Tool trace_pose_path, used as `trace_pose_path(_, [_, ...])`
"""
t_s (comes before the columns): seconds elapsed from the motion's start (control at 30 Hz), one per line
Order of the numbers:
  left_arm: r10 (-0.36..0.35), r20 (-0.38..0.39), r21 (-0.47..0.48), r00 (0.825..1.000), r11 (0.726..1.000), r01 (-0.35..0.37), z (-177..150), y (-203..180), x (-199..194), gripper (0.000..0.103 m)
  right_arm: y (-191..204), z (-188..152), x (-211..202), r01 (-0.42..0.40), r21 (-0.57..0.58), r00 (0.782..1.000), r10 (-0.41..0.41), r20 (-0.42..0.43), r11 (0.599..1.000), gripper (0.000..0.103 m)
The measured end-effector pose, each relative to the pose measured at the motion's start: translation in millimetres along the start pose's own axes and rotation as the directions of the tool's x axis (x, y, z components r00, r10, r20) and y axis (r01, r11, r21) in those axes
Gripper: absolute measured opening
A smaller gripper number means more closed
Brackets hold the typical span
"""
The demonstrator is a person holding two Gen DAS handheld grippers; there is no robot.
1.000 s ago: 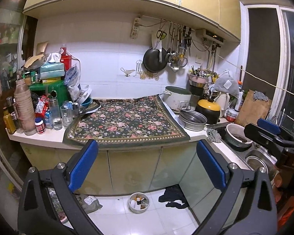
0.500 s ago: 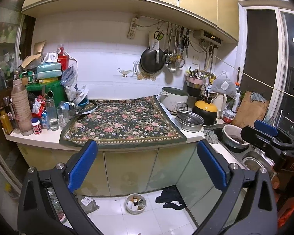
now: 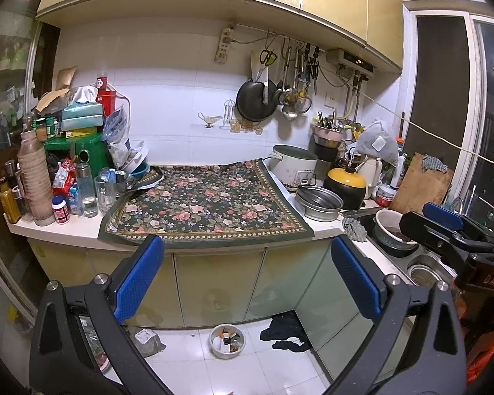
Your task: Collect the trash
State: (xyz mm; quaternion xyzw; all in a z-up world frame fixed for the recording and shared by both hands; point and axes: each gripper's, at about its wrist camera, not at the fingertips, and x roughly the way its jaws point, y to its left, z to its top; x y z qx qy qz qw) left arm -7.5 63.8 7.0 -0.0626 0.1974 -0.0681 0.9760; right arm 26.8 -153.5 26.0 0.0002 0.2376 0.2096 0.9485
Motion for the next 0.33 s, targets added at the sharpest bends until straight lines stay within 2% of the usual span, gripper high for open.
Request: trace_pose_path(0.33, [0.025, -0.032, -0.008, 0.999, 1.000, -0.025, -2, 2, 21, 0.102, -8, 0, 19, -0.015, 0.006, 0.999, 0.015, -0.038, 1.000, 0.103])
